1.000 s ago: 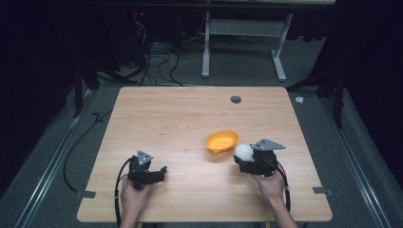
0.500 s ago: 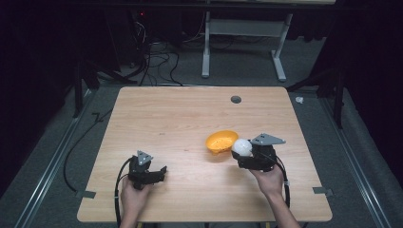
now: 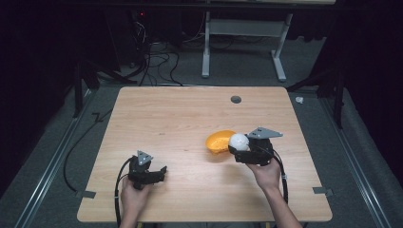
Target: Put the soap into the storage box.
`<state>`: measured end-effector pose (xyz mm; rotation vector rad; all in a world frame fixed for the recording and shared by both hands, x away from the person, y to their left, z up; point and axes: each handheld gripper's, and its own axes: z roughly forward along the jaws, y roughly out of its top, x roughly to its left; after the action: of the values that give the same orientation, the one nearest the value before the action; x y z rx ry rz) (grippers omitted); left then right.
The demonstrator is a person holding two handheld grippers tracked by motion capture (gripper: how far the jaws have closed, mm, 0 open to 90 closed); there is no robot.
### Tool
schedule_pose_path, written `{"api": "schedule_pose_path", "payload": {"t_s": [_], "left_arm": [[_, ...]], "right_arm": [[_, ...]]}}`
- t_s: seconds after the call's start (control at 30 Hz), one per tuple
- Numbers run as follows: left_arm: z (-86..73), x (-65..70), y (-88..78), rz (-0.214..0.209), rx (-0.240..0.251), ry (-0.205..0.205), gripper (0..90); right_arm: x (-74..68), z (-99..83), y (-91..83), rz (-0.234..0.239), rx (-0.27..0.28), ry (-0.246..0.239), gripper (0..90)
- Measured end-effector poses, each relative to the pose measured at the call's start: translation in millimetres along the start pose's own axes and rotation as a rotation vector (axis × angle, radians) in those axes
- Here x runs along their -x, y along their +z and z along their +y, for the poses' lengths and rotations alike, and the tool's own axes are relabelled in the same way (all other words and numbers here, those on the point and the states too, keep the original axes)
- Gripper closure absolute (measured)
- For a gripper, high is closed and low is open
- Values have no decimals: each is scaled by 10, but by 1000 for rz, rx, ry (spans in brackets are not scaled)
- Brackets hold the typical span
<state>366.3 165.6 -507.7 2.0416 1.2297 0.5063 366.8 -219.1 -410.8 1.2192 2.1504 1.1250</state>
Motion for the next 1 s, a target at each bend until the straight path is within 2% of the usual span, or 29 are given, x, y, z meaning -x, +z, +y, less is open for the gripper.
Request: {"api": "schedule_pose_path", "payload": {"t_s": [0.43, 0.83, 1.0], "left_arm": [[0, 2, 0, -2, 0, 2, 154], [0, 3, 0, -5, -1, 3, 154], [0, 3, 1, -5, -1, 4, 154]], "right_arm": [[-16, 173, 136, 28, -7, -10, 234], [-24, 287, 307, 30, -31, -18, 234], [-12, 285, 401, 30, -52, -7, 234]]}}
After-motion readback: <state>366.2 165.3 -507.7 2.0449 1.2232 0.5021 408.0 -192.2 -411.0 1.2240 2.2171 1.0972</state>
